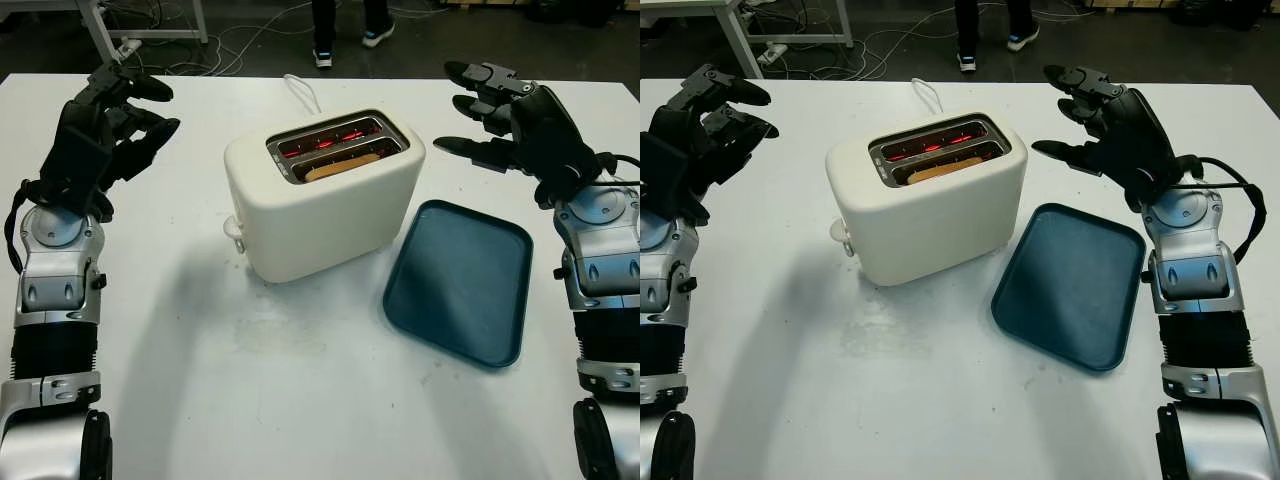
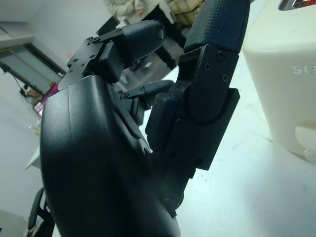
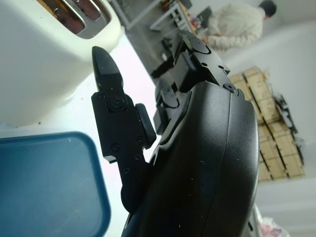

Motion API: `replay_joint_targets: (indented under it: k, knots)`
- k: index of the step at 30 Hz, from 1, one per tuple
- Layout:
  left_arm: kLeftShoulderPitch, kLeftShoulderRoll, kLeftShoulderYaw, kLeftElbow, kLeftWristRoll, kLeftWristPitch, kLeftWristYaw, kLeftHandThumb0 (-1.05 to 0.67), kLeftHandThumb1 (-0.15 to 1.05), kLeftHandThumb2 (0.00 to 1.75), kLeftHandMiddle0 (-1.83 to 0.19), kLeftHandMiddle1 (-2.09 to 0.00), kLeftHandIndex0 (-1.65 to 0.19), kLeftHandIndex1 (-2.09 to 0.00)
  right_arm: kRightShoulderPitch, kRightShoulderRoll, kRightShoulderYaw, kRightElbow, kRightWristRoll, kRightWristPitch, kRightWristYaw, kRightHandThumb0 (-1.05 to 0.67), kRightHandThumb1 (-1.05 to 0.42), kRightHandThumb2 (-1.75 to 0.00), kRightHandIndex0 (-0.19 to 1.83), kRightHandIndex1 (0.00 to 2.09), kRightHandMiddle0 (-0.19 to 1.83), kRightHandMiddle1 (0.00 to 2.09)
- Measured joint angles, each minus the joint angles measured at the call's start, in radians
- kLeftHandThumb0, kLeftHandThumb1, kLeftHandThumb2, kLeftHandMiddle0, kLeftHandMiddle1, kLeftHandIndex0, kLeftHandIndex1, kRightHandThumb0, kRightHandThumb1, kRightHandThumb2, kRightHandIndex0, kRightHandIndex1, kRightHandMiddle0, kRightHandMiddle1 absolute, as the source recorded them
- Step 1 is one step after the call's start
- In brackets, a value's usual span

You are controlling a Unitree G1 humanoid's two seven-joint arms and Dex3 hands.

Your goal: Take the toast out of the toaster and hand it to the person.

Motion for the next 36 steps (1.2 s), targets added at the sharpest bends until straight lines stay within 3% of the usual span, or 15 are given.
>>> replay_joint_targets:
  k: [6,18,28,36]
  knots:
    - [0.037,-0.022,-0.022,-0.041,0.039,0.007,0.026,-1.05,0.92,0.25,-0.25,-1.57,-0.24,-1.48,0.0,0.0,0.0,0.0,0.0,0.0,0.007,-0.38,-0.84,0.0,0.43,0.02,0.41,0.01]
    - [0.037,-0.038,-0.021,-0.029,0.039,0.004,0.033,-1.05,0.92,0.23,-0.29,-1.53,-0.28,-1.47,0.0,0.001,0.012,0.011,0.001,0.004,0.008,-0.42,-0.83,0.0,0.45,0.02,0.42,0.01]
    - [0.053,-0.032,-0.018,-0.056,0.039,0.012,0.034,-1.05,0.92,0.24,-0.24,-1.57,-0.23,-1.5,0.047,0.0,-0.014,-0.085,0.0,0.046,0.008,-0.36,-0.88,-0.01,0.42,0.01,0.39,0.0]
    - [0.053,-0.024,-0.018,-0.053,0.038,0.022,0.017,-1.05,0.92,0.2,-0.28,-1.57,-0.27,-1.49,0.066,0.0,-0.035,-0.113,0.003,0.052,0.007,-0.43,-0.88,0.0,0.45,0.02,0.41,0.01]
